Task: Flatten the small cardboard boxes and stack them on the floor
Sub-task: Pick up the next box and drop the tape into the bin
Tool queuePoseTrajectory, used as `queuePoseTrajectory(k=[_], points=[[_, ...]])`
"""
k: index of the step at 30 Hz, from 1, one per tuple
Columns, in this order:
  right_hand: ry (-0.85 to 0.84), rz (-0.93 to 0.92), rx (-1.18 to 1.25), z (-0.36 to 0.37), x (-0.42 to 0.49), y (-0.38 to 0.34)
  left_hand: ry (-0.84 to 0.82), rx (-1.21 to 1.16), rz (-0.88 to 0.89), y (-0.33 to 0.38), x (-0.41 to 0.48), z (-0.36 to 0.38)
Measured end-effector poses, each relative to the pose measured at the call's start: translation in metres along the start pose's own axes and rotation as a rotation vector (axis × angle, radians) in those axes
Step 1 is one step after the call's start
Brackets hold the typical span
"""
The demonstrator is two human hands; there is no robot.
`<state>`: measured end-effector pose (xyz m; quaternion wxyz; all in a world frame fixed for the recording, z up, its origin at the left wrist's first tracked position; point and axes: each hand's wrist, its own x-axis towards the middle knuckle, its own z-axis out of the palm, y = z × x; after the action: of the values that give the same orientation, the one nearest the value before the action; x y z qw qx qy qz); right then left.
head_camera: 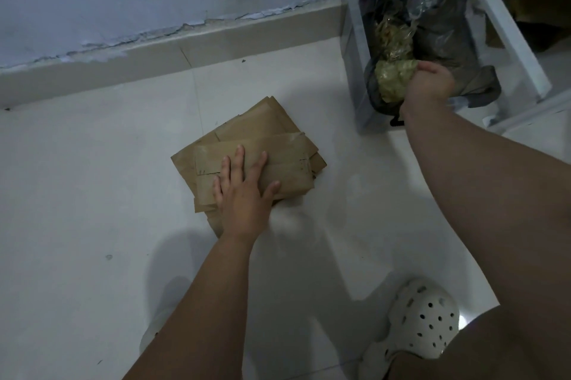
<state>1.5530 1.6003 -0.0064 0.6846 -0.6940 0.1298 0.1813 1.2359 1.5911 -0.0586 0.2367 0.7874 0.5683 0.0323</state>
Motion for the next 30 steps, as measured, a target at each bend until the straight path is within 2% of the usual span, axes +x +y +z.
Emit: queuePoseTrajectory(k=[2, 5, 8, 10, 11, 13, 15, 17, 19, 21, 23, 26, 30], points=[[-0.032, -0.062, -0.134, 0.000, 0.000, 0.006, -0.005, 0.001, -0.001, 0.000, 0.000, -0.001], [-0.052, -0.221, -0.463, 0.000, -0.006, 0.017, -0.007, 0.009, -0.001, 0.000, 0.001, -0.001], [-0.057, -0.490, -0.750, 0.005, -0.024, 0.027, 0.008, 0.003, -0.008, 0.002, 0.001, 0.000], [-0.259, -0.611, -0.789, 0.007, -0.042, 0.041, 0.023, -0.004, -0.010, 0.003, 0.001, 0.001], [-0.384, -0.597, -0.782, 0.008, -0.054, 0.050, 0.029, -0.002, -0.010, 0.003, 0.002, 0.001], [-0.583, -0.476, -0.825, 0.007, -0.076, 0.069, 0.031, 0.005, -0.012, 0.004, 0.003, 0.000], [-0.678, -0.256, -0.899, 0.004, -0.093, 0.084, 0.023, -0.014, -0.027, 0.004, 0.005, -0.004], [-0.682, 0.036, -0.882, -0.002, -0.104, 0.093, 0.037, -0.082, -0.057, 0.007, 0.007, -0.011], [-0.618, 0.343, -0.743, -0.011, -0.113, 0.096, 0.114, -0.235, -0.102, 0.012, 0.010, -0.023], [-0.564, 0.546, -0.620, -0.021, -0.118, 0.095, 0.214, -0.391, -0.179, 0.015, 0.014, -0.036], [-0.588, 0.618, -0.557, -0.027, -0.120, 0.092, 0.309, -0.388, -0.283, 0.014, 0.014, -0.047], [-0.696, 0.632, -0.494, -0.031, -0.125, 0.085, 0.403, -0.332, -0.450, 0.008, 0.010, -0.056], [-0.773, 0.629, -0.388, -0.034, -0.132, 0.075, 0.336, -0.305, -0.573, 0.001, 0.006, -0.062]])
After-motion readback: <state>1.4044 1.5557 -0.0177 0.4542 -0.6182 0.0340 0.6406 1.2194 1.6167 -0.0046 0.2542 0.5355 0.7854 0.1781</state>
